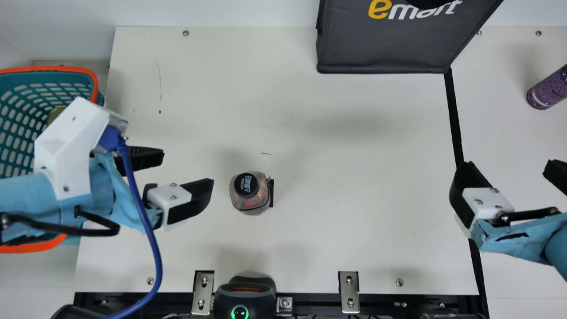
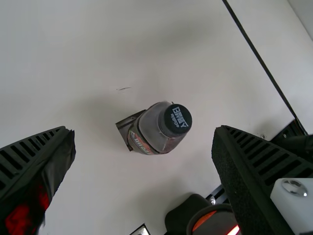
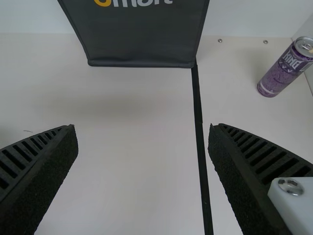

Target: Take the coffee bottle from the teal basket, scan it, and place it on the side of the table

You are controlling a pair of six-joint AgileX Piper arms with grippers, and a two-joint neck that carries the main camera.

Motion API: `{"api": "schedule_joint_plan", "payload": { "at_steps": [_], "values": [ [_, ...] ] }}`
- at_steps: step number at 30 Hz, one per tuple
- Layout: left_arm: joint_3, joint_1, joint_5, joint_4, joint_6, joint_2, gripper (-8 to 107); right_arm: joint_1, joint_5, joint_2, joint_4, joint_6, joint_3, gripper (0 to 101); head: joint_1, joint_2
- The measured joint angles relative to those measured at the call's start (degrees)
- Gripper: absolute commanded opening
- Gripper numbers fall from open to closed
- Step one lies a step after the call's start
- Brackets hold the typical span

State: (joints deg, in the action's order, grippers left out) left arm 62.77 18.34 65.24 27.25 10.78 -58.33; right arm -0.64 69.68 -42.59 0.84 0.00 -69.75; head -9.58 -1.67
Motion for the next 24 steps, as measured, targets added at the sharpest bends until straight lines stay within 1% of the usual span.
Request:
{"api": "schedule_joint_plan", "payload": {
  "at_steps": [5, 12, 18, 24],
  "values": [
    [0.0, 6.78, -3.49, -8.11, -10.37, -0.21, 90, 0.0, 0.0, 0.0, 0.0, 0.0, 0.0, 95, 0.0, 0.0],
    [1.41, 17.42, -6.05, -20.82, -26.92, -2.86, 90, 0.0, 0.0, 0.0, 0.0, 0.0, 0.0, 95, 0.0, 0.0],
    [3.44, 27.04, -5.3, -31.31, -41.13, -6.26, 90, 0.0, 0.0, 0.0, 0.0, 0.0, 0.0, 95, 0.0, 0.0],
    [5.5, 35.44, -3.33, -39.75, -54.04, -9.96, 90, 0.0, 0.0, 0.0, 0.0, 0.0, 0.0, 95, 0.0, 0.0]
  ]
}}
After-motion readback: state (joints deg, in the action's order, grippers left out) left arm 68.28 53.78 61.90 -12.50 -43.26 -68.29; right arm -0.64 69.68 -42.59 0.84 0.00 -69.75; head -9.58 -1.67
